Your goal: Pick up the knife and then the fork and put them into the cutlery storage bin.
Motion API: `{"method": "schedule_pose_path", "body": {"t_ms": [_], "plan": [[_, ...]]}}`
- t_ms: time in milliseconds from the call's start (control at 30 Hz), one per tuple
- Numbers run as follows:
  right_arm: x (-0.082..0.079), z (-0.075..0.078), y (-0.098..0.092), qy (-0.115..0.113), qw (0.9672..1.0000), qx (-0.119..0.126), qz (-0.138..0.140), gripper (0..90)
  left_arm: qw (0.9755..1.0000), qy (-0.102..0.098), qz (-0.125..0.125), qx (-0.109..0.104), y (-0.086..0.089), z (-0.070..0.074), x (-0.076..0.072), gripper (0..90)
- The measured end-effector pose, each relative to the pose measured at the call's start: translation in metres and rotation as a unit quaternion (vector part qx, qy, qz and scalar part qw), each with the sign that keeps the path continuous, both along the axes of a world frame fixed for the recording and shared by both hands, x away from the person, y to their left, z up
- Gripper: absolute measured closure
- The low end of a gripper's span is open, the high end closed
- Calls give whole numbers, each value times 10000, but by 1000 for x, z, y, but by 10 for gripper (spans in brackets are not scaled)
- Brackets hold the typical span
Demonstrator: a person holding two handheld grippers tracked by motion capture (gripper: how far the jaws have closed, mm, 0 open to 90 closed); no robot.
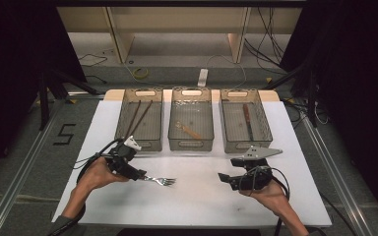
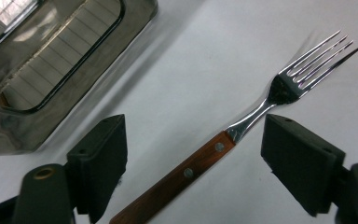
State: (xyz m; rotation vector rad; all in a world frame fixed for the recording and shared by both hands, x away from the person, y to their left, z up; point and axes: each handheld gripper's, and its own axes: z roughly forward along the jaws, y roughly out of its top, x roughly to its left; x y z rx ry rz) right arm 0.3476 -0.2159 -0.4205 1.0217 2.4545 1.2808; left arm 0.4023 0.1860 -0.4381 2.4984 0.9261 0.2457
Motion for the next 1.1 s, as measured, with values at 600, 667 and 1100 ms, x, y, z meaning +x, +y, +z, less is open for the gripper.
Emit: {"method": "schedule_pose_path", "body": {"t_ms": [600,667,1100], "plan": [[0,-3,2,33,10000,-50,67,288,9963,328,-373,694,4,-13,2,391],[0,-3,2,45,9999,-65,78,288,9965,358,-399,649,5,-14,3,411],[-1,-2,1,43,9999,-63,83,290,9930,482,-578,906,6,-22,4,477]]}}
